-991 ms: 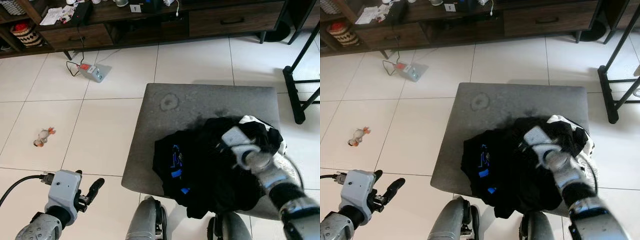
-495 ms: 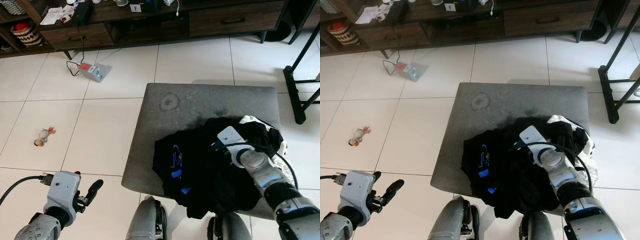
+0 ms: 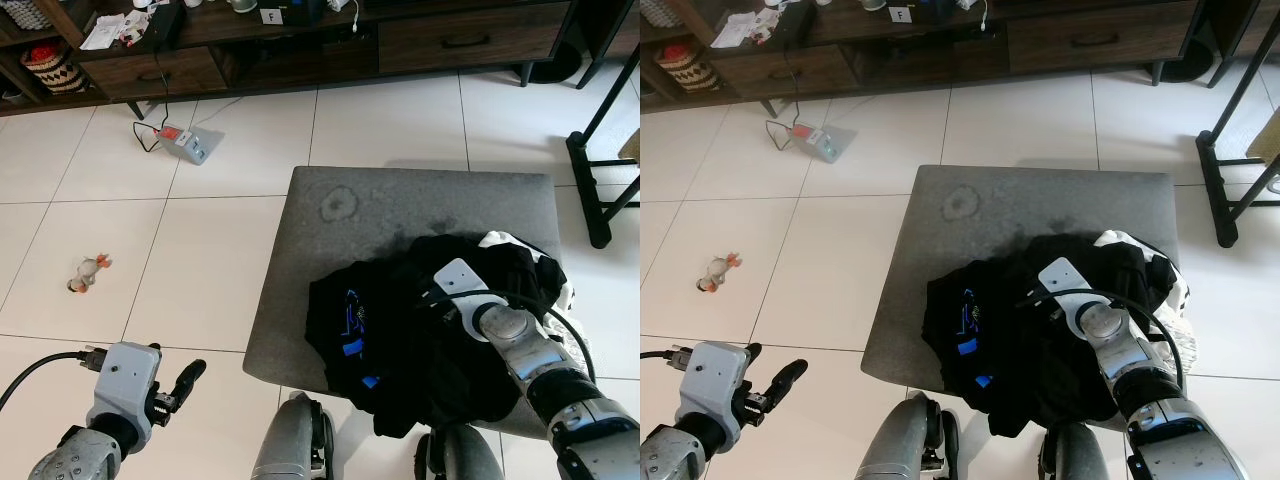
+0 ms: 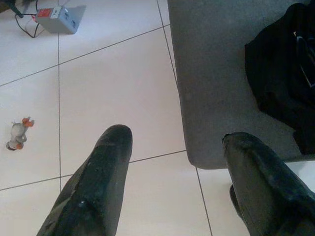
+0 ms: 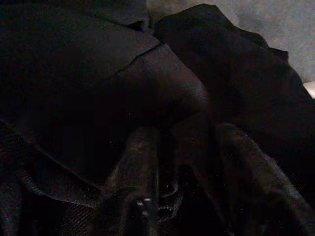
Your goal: Hang hanger
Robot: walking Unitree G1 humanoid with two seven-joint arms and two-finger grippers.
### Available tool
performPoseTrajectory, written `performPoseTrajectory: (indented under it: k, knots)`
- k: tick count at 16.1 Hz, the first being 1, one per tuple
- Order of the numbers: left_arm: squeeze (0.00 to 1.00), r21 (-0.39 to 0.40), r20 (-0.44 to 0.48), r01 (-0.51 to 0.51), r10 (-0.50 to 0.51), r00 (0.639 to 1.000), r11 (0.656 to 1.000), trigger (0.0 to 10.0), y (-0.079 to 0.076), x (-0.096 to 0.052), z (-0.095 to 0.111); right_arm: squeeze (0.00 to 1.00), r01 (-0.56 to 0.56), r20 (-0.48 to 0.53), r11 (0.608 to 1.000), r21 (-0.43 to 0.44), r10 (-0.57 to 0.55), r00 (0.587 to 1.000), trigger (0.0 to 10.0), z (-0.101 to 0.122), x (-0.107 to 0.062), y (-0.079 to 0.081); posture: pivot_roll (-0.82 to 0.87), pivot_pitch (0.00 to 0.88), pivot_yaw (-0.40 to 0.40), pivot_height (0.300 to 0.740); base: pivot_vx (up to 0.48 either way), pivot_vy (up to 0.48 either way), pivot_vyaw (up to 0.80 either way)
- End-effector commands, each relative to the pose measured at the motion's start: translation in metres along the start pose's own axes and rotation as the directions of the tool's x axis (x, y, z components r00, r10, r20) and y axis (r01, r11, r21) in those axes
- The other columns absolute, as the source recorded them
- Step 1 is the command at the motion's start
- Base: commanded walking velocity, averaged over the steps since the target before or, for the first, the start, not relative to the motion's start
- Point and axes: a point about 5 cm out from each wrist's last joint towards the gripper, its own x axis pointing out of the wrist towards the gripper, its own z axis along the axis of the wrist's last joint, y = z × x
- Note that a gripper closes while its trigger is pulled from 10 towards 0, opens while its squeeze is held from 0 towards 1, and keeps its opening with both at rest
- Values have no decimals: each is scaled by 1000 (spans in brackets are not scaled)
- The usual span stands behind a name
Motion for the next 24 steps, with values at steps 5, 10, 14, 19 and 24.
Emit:
performPoseTrajectory:
  k: [5,10,14,19,24]
  knots:
    - [0,15,-51,-32,33,998,999,10000,8,-4,-11,0,2,0,1000,26,-2,1000,0,-2,1,8,212,417,230,651,0,0,0]
    - [0,1,-41,-42,42,998,999,10000,5,2,-13,0,-30,62,980,198,18,998,0,0,-1,17,192,400,207,651,0,0,0]
    - [0,-17,-15,-75,75,997,997,10000,7,12,-13,0,-117,237,921,371,28,971,0,15,-11,32,165,360,173,651,0,0,0]
    - [0,-48,17,-108,109,994,993,10000,4,32,-14,0,-251,580,812,527,-128,804,0,82,-51,33,110,288,119,651,0,0,0]
    - [0,-86,58,-148,153,986,985,10000,2,54,-14,0,-328,684,754,570,-213,698,0,121,-101,44,58,206,69,651,0,0,0]
